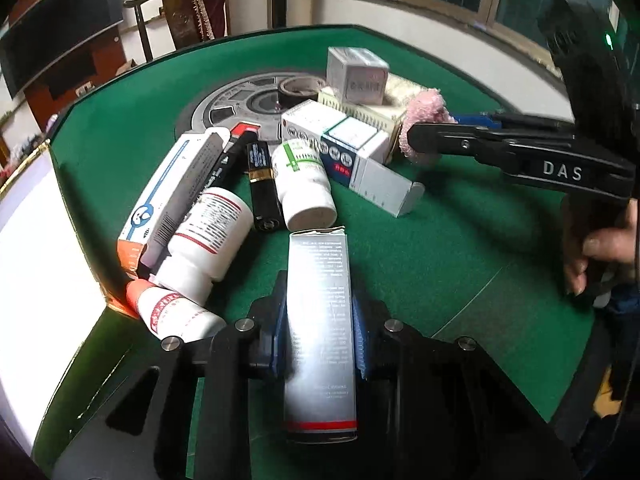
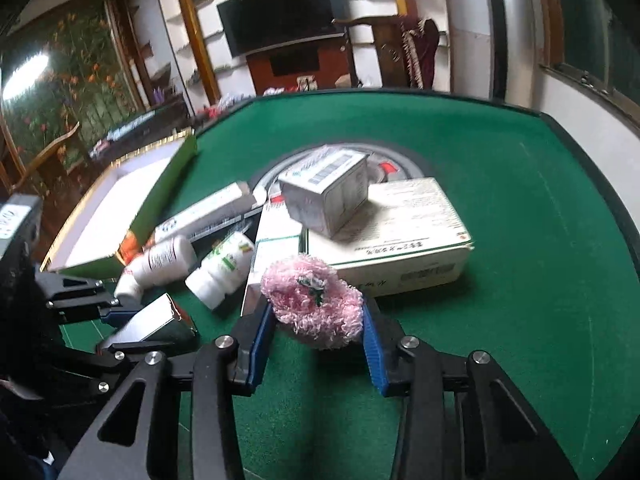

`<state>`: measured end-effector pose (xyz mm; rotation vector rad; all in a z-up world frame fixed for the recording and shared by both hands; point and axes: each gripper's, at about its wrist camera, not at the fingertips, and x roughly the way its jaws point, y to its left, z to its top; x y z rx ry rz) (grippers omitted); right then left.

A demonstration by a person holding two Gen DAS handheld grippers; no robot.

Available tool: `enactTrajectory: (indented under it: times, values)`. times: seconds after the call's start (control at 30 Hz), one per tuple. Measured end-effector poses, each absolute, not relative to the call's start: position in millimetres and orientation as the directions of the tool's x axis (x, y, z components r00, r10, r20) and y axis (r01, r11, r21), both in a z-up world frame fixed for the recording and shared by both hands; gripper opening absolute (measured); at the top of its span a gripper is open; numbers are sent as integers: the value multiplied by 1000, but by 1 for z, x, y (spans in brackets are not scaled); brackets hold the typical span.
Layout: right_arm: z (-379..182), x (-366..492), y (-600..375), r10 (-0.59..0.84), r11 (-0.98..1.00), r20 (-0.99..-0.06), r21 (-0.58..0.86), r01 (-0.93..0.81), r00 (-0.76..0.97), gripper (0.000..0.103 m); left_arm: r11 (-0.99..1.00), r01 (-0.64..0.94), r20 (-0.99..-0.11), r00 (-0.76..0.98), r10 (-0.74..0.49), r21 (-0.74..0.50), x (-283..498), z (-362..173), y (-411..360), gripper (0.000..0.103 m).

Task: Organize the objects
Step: 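Carry the carton with the left tool while the right tool carries the toy to the white box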

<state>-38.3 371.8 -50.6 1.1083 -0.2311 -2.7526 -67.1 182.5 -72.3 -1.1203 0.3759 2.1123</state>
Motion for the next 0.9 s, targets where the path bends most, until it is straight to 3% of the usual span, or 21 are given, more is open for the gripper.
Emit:
enactTrajectory:
  times: [0.57, 0.9]
  values:
    - [-35, -33, 360, -245, -965, -608, 228, 129, -755, 41, -752, -622, -707, -430, 562, -220, -89, -33, 135, 26]
    - [-24, -41, 299, -335, -940, -582, 257, 223, -741, 41, -784, -543, -636, -498, 589, -301, -106, -11, 84, 26]
